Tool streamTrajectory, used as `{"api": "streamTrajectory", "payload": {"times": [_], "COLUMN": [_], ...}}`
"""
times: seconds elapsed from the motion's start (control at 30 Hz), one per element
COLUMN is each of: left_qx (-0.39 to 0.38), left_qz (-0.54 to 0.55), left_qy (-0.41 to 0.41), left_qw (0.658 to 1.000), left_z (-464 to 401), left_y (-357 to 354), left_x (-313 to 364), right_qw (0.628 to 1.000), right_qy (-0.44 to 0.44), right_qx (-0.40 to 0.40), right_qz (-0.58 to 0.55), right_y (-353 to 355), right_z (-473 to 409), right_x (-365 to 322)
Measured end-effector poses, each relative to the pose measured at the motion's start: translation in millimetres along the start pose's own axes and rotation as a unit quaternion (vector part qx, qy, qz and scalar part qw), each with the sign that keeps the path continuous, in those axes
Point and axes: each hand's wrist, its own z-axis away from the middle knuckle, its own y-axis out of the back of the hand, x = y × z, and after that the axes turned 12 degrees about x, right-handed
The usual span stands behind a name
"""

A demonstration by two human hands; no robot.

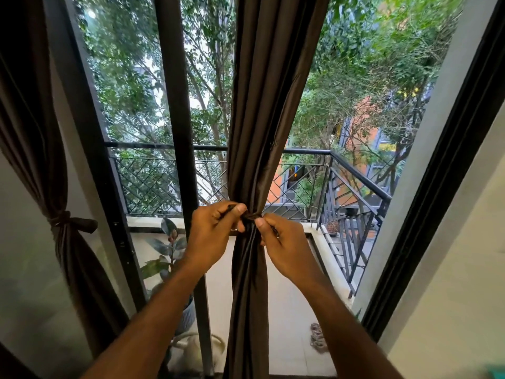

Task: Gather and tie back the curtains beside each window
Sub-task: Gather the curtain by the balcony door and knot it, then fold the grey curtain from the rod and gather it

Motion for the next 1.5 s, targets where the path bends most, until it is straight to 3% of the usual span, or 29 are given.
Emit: {"api": "streamTrajectory", "payload": {"times": [0.17, 0.43, 0.63, 0.97, 1.03, 1.2, 1.3, 1.4, 1.5], "left_qx": [0.084, 0.096, 0.07, 0.098, 0.065, -0.151, -0.225, -0.287, -0.329], "left_qz": [-0.049, 0.006, -0.053, -0.147, -0.134, -0.07, -0.043, -0.059, -0.095], "left_qy": [-0.1, -0.063, -0.052, -0.289, -0.321, -0.334, -0.327, -0.292, -0.311], "left_qw": [0.99, 0.993, 0.995, 0.941, 0.935, 0.928, 0.917, 0.91, 0.887], "left_z": [-18, -20, -18, -10, -4, 16, 33, 53, 78], "left_y": [-8, -21, -13, -17, -21, -62, -103, -146, -189], "left_x": [19, 24, 2, 17, 20, 37, 51, 57, 72], "right_qw": [0.997, 0.994, 0.991, 0.977, 0.97, 0.939, 0.899, 0.864, 0.827], "right_qy": [0.039, 0.044, 0.02, -0.002, -0.001, -0.014, -0.037, -0.091, -0.135], "right_qx": [0.049, 0.057, 0.065, 0.144, 0.16, 0.153, 0.152, 0.151, 0.152], "right_qz": [0.036, 0.081, 0.117, 0.158, 0.184, 0.307, 0.408, 0.472, 0.525], "right_y": [5, 6, -7, 13, 26, 73, 118, 166, 223], "right_z": [10, 6, 18, 7, 3, 5, 22, 45, 72], "right_x": [12, 34, 43, 15, 9, 0, -10, -27, -39]}}
